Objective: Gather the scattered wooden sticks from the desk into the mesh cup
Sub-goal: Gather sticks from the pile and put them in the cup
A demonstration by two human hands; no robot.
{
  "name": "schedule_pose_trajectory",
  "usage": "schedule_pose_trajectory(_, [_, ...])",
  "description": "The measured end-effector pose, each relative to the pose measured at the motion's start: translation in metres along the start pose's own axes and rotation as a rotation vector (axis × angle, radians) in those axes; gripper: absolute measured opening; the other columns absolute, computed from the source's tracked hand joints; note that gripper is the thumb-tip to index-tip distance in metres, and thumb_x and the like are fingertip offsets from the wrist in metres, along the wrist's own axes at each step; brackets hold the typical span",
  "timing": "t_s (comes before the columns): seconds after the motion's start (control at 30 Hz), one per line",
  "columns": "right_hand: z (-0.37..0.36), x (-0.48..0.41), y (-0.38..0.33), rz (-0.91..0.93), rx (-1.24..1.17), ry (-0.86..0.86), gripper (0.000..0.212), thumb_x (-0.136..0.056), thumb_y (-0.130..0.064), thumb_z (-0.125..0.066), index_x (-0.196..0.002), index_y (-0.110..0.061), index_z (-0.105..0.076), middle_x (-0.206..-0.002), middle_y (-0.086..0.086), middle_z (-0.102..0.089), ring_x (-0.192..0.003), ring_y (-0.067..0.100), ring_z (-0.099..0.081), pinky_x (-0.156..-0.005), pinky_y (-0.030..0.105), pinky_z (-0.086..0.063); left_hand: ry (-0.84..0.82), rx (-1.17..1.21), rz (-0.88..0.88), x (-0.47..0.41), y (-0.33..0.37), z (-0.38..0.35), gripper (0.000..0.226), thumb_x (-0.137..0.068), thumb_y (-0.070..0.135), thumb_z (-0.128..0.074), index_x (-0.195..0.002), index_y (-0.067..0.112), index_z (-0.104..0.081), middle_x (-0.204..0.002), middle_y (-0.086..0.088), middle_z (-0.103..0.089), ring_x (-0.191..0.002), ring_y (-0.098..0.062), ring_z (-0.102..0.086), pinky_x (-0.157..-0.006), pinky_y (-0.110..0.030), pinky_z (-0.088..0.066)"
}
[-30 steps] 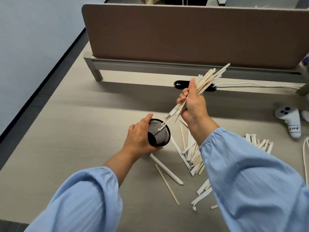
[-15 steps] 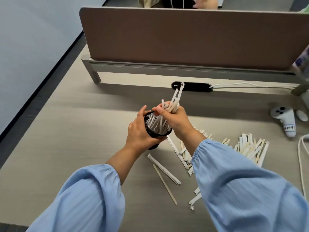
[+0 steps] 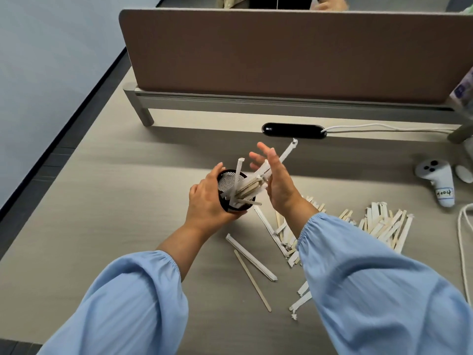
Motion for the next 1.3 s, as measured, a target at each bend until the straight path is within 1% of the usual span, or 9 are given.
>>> schedule_pose_trajectory(0.17, [0.002, -0.006, 0.000, 0.010, 0.052, -0.007, 0.055, -0.100, -0.046, -0.011, -0.138, -0.024, -0.046, -0.139, 0.009, -0.049, -0.127, 0.021, -0.045, -0.116, 0.042, -0.025, 0.012, 0.065, 0.062, 0.000, -0.002, -0.002, 0.109, -0.046, 0.058, -0.071, -0.136, 0.015, -0.029, -0.128, 0.002, -0.053, -0.116, -0.021, -0.050, -0.096, -0.041, -0.033])
schedule_pose_trajectory(0.3, [-0.010, -0.002, 0.011, 0.000, 0.350, -0.155, 0.045, -0.104, -0.029, -0.023, -0.149, -0.028, -0.020, -0.155, 0.006, -0.027, -0.144, 0.018, -0.025, -0.114, 0.025, -0.017, -0.009, 0.225, 0.214, -0.003, -0.009, -0.003, 0.109, -0.042, 0.053, -0.081, -0.132, 0.027, -0.026, -0.125, 0.006, -0.055, -0.113, -0.020, -0.054, -0.097, -0.046, -0.040])
schedule_pose_trajectory(0.43, [-0.010, -0.003, 0.008, 0.043, 0.453, -0.175, 0.060, -0.098, -0.019, -0.046, -0.150, -0.027, -0.016, -0.153, 0.005, -0.030, -0.126, 0.015, -0.046, -0.101, 0.023, -0.032, -0.009, 0.160, 0.169, -0.001, -0.018, -0.002, 0.107, -0.045, 0.045, -0.087, -0.133, 0.023, -0.030, -0.130, 0.005, -0.053, -0.117, -0.020, -0.051, -0.097, -0.045, -0.039])
schedule_pose_trajectory(0.63, [-0.010, -0.007, 0.001, 0.063, 0.437, -0.141, 0.062, -0.097, -0.047, -0.034, -0.150, -0.031, -0.006, -0.149, 0.009, -0.040, -0.138, 0.020, -0.037, -0.114, 0.035, -0.024, -0.029, -0.073, -0.066, -0.002, -0.014, 0.000, 0.087, -0.048, 0.051, -0.073, -0.125, 0.028, -0.043, -0.130, 0.000, -0.050, -0.117, -0.022, -0.049, -0.086, -0.042, -0.036])
schedule_pose_trajectory(0.8, [-0.008, -0.009, 0.012, -0.060, 0.498, -0.138, 0.059, -0.099, -0.047, -0.022, -0.150, -0.018, -0.017, -0.160, -0.003, -0.007, -0.148, 0.012, -0.008, -0.119, 0.030, -0.006, -0.029, -0.069, -0.028, -0.003, -0.018, 0.004, 0.109, -0.047, 0.043, -0.085, -0.138, 0.018, -0.031, -0.131, -0.003, -0.051, -0.117, -0.023, -0.047, -0.092, -0.041, -0.033])
schedule_pose_trajectory(1.0, [-0.016, -0.004, 0.017, -0.117, 0.481, -0.295, 0.062, -0.098, -0.049, -0.015, -0.148, -0.031, 0.016, -0.160, -0.002, -0.009, -0.148, 0.015, -0.010, -0.117, 0.032, -0.007, -0.073, -0.133, -0.080, 0.002, -0.022, 0.004, 0.108, -0.047, 0.063, -0.066, -0.137, 0.014, -0.030, -0.129, -0.003, -0.053, -0.111, -0.025, -0.052, -0.089, -0.040, -0.034])
schedule_pose_trajectory(1.1, [-0.016, -0.008, 0.017, -0.022, 0.532, -0.201, 0.058, -0.099, -0.046, -0.020, -0.151, -0.026, -0.005, -0.161, 0.001, -0.006, -0.148, 0.013, -0.005, -0.118, 0.030, -0.006, -0.020, -0.134, -0.024, 0.005, -0.029, 0.007, 0.105, -0.048, 0.066, -0.058, -0.135, 0.013, -0.033, -0.124, -0.005, -0.055, -0.107, -0.026, -0.052, -0.089, -0.039, -0.033])
schedule_pose_trajectory(1.17, [-0.006, -0.014, 0.017, 0.049, 0.561, -0.006, 0.052, -0.099, -0.041, -0.032, -0.147, -0.020, -0.028, -0.155, 0.008, -0.026, -0.140, 0.017, -0.030, -0.113, 0.028, -0.022, 0.043, -0.148, 0.024, 0.007, -0.035, 0.013, 0.102, -0.050, 0.065, -0.057, -0.133, 0.012, -0.035, -0.124, -0.008, -0.055, -0.106, -0.029, -0.051, -0.089, -0.039, -0.032])
schedule_pose_trajectory(1.3, [0.001, -0.013, 0.043, -0.194, 0.858, -0.131, 0.031, -0.090, -0.025, -0.060, -0.106, 0.001, -0.065, -0.099, 0.015, -0.070, -0.075, 0.017, -0.060, -0.068, 0.025, -0.047, 0.087, -0.208, 0.037, 0.010, -0.043, 0.018, 0.095, -0.052, 0.053, -0.066, -0.132, 0.012, -0.037, -0.121, -0.011, -0.056, -0.103, -0.036, -0.050, -0.088, -0.042, -0.034])
Point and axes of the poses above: each hand's wrist, its own x-axis away from the middle knuckle, its own z-axis out of the back of the hand, y = z × x, the point moved 4 cm from there along -x, towards the middle knuckle
